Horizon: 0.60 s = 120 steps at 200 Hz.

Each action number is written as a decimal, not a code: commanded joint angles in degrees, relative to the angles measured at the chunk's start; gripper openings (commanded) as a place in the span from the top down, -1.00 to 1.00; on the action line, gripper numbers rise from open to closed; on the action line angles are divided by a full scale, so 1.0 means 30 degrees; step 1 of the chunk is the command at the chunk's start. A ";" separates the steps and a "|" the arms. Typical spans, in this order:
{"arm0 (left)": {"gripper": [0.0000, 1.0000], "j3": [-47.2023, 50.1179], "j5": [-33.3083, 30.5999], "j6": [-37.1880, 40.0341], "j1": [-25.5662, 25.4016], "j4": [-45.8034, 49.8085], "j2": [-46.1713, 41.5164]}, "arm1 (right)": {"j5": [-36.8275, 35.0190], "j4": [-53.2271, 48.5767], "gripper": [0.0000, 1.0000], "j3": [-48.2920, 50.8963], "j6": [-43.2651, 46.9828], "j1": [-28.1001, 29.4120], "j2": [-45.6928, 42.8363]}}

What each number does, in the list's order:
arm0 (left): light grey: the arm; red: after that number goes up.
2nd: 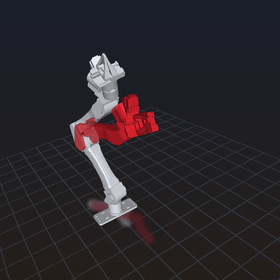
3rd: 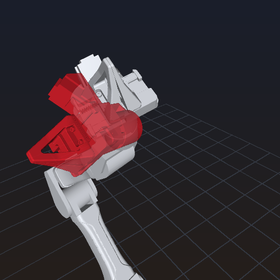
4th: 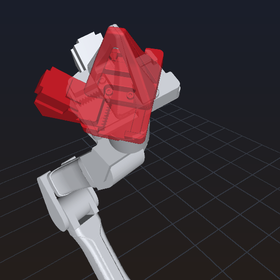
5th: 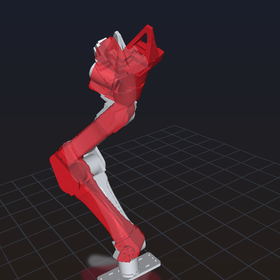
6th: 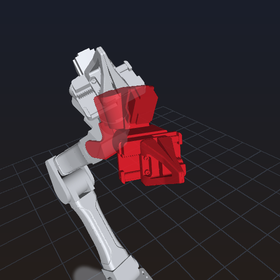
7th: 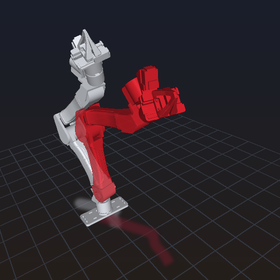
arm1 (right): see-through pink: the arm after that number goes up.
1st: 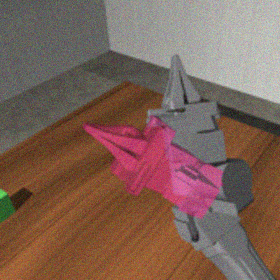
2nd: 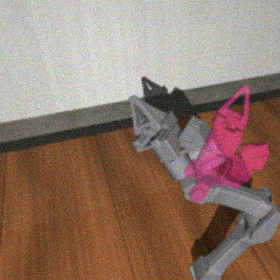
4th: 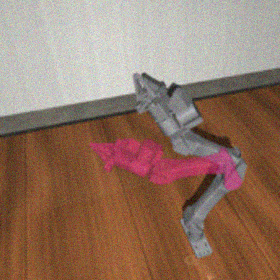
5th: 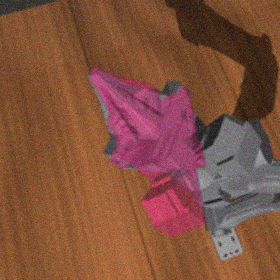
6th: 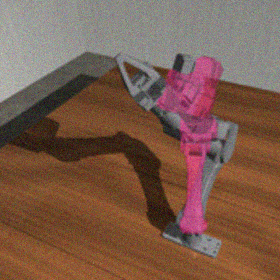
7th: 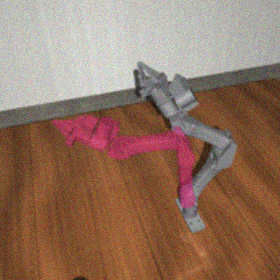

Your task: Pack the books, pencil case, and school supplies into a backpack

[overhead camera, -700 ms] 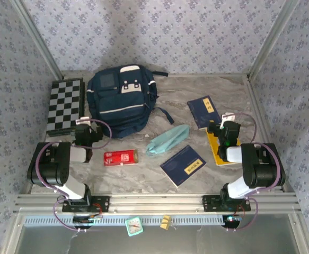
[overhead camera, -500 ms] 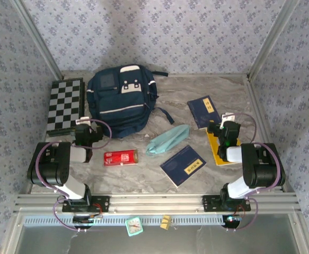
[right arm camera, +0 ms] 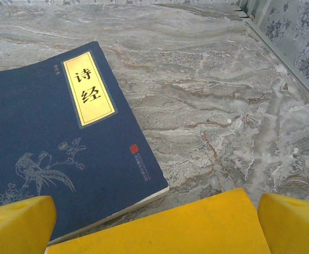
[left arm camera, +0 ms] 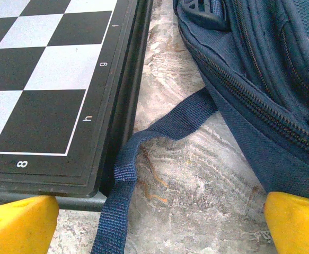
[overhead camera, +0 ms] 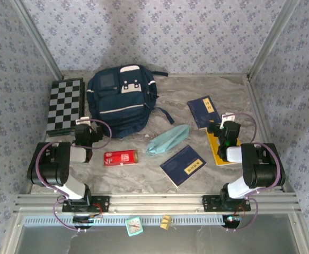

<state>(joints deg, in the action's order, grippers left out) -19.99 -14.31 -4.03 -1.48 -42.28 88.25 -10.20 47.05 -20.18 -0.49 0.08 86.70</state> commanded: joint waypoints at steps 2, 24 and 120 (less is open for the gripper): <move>-1.00 -0.0862 0.0227 0.0233 0.0129 -0.2166 -0.0102 | 0.0088 0.0552 -1.00 -0.0449 0.0281 -0.0113 0.0223; -1.00 -0.0865 0.0220 0.0259 0.0116 -0.2166 -0.0115 | 0.0088 0.0577 -1.00 -0.0443 0.0281 -0.0113 0.0223; -1.00 -0.3072 0.0181 0.0380 0.0119 0.4376 -0.3380 | -0.1167 -0.1225 -1.00 -0.0208 0.0849 0.0667 -0.2703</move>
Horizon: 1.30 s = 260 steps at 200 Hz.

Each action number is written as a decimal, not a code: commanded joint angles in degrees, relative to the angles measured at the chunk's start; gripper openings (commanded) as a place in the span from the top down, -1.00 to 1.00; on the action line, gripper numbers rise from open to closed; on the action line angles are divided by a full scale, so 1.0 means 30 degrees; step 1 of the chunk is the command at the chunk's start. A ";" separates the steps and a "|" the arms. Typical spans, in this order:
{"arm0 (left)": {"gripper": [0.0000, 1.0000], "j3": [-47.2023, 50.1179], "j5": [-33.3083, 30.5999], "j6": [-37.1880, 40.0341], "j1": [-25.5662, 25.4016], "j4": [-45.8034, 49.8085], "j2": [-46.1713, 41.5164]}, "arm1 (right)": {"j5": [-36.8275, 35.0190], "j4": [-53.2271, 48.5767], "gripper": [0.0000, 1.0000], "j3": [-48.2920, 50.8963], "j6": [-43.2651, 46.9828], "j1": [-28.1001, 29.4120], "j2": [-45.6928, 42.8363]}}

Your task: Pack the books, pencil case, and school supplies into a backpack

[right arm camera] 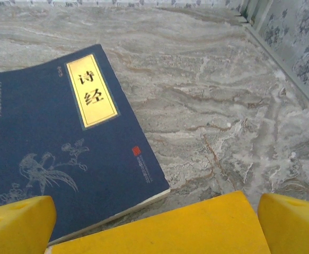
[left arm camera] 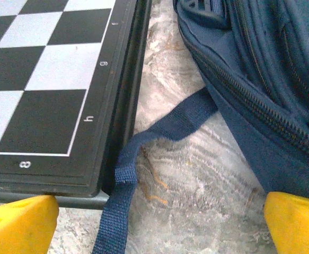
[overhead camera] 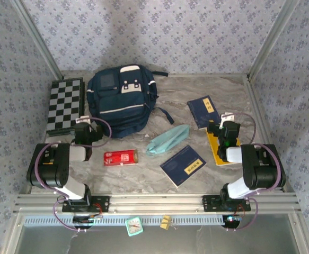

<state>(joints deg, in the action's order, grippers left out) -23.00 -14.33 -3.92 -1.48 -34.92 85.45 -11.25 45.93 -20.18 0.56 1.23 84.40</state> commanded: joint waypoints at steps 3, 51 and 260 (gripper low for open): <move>-1.00 -0.2037 0.0211 0.0327 0.0119 0.2085 -0.2703 | -0.0862 -0.1129 -0.99 -0.0207 0.0500 0.0290 -0.2315; -1.00 -0.2783 0.0977 -0.1564 0.0532 0.5745 -0.6725 | -0.0412 -1.0664 -1.00 -0.2901 -0.6054 -0.0878 -0.7488; -1.00 -0.6272 0.5468 -1.5792 -0.4969 2.0546 -0.9180 | 0.2897 -2.1482 -0.99 -0.9348 -1.2966 0.7704 -0.2980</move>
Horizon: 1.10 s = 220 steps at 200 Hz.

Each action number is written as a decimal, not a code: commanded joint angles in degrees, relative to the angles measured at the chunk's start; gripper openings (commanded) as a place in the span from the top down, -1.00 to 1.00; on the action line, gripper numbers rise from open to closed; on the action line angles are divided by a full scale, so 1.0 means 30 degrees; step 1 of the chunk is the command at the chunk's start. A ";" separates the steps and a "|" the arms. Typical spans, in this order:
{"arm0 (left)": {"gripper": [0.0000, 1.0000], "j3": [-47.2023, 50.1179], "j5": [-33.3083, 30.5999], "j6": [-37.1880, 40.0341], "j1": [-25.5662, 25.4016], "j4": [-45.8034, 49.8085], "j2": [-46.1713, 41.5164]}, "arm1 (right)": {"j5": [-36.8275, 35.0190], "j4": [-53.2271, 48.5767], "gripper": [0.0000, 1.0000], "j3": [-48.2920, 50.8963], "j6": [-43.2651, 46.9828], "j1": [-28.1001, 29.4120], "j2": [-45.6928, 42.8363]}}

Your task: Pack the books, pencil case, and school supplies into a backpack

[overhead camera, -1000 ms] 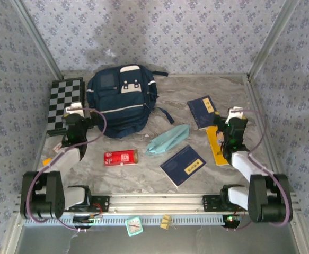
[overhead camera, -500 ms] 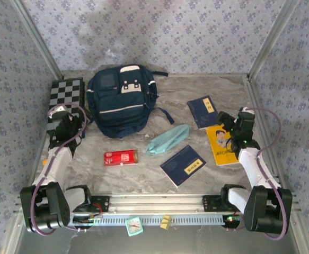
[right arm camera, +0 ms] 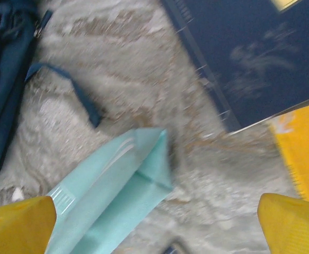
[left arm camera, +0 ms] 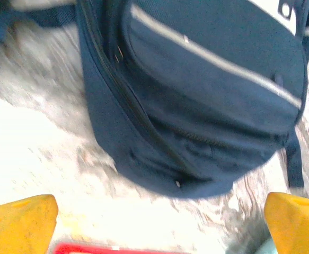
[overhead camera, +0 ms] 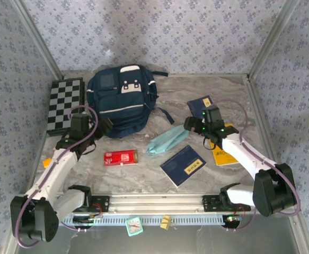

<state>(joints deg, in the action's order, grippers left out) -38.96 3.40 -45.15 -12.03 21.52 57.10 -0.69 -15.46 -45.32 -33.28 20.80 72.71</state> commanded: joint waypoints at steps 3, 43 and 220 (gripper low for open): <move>-1.00 -0.1031 -0.0629 -0.2298 -0.1704 0.1829 0.0368 | -0.0620 -0.1000 -1.00 -0.1046 -0.1751 0.1311 0.1090; -1.00 -0.1447 -0.1119 -0.5868 -0.3043 0.0007 0.2474 | -0.0775 -0.0635 -1.00 -0.2553 -0.2093 0.2971 0.3222; -0.53 -0.5170 -0.7010 -1.2217 -0.5130 -0.1517 1.0723 | -0.0649 -0.1362 -1.00 -0.6119 -0.1069 0.3320 0.6196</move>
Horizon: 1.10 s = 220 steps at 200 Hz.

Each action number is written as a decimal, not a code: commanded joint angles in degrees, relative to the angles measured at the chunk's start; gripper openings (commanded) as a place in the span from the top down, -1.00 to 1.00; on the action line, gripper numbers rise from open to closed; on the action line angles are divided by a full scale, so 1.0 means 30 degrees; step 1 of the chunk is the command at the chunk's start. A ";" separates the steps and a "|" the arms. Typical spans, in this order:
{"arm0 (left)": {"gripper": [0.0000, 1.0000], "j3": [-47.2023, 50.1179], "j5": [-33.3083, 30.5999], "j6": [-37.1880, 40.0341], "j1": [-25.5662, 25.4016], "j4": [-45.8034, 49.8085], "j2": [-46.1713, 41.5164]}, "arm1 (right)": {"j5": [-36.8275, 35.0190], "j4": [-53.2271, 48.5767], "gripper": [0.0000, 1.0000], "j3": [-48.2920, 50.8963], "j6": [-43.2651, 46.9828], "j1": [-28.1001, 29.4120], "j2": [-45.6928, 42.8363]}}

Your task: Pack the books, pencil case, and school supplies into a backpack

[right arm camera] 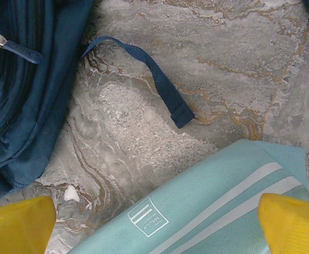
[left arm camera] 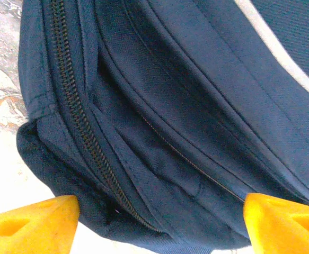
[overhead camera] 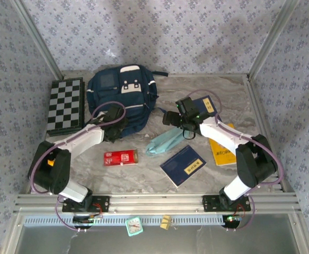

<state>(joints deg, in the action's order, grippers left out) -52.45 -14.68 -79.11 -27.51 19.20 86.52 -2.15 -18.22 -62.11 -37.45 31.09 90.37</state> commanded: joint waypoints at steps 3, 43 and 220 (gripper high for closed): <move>-0.50 -0.0656 -0.1010 -0.0867 0.0006 -0.0896 0.1045 | -0.0165 -0.0484 -1.00 -0.0536 0.0325 -0.0132 0.0320; 0.08 -0.1136 -0.1288 -0.0933 -0.0060 -0.1354 0.2405 | -0.0294 -0.0841 -1.00 -0.0699 0.1246 -0.0234 0.0245; 1.00 0.2540 0.4436 0.9729 0.3229 -0.0519 -0.4943 | 0.2436 -0.1092 -0.87 -0.8474 -0.2881 0.0886 0.7073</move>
<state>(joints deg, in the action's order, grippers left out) -43.53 -6.09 -55.16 -17.93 18.22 73.84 3.60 -21.87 -81.78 -43.09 33.74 106.45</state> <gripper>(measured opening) 0.058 0.957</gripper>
